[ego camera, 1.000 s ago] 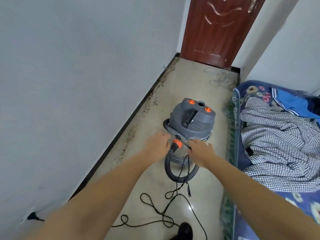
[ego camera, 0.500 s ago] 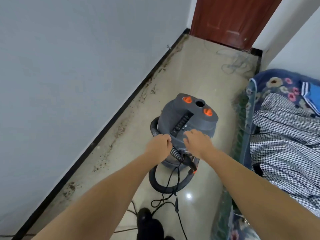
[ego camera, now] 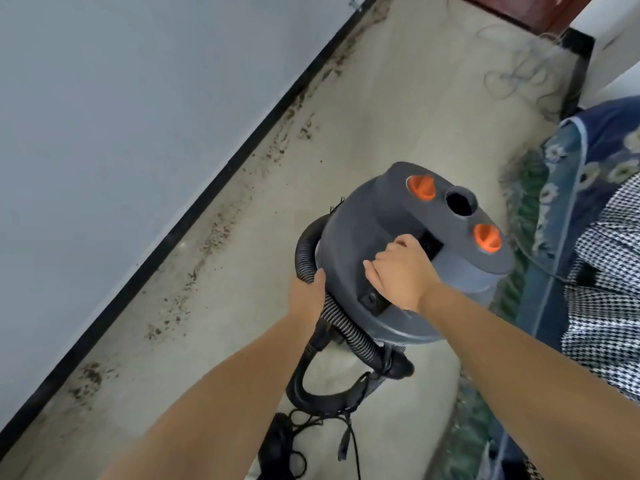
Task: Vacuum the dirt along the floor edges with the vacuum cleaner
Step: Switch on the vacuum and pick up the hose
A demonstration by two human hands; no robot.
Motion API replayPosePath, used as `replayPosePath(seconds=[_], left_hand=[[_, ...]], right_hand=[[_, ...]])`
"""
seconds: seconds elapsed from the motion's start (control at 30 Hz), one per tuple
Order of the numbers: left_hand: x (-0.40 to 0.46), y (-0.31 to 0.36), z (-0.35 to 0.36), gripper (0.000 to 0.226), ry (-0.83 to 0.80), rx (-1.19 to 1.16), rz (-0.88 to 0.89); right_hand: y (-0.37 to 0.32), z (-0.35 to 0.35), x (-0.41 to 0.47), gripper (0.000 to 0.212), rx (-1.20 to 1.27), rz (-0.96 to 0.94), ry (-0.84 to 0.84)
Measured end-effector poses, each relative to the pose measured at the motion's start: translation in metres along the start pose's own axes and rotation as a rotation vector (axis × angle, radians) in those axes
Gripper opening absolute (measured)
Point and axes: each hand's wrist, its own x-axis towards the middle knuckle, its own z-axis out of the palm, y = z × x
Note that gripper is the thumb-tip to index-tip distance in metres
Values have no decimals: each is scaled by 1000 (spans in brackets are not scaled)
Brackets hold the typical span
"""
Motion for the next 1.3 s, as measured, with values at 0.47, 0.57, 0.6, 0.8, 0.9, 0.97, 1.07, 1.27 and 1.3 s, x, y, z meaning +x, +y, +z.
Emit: replayPosePath(seconds=[0.47,0.57,0.6,0.8,0.9,0.97,1.07,1.27,1.3], left_hand=[[37,71,3,16,-107,-236,-141],[36,79,-9,22,-133,-238,-206],[35,81,-14,22,-155,-295,-214],[13,92,-48,38,-324,-610,-234],[-15,88,-45,40,-356,-569,-221],[-35,81,-44,41,-349,-520,-219],[-70,73,-55,46,-345,-568,-208],[-118,100,-68,44,-187,-730,-114],[-123,108,-65,43,-184,-701,-95]], right_hand=[[21,2,44,51,64,121,67],[26,2,48,51,82,130,56],[28,3,49,51,82,132,47],[37,4,54,42,92,95,60],[39,2,52,44,50,78,-15],[41,1,50,40,-6,29,-97],[46,1,49,43,49,-38,-110],[58,-29,41,49,636,-59,-195],[56,-39,41,63,730,-82,-163]])
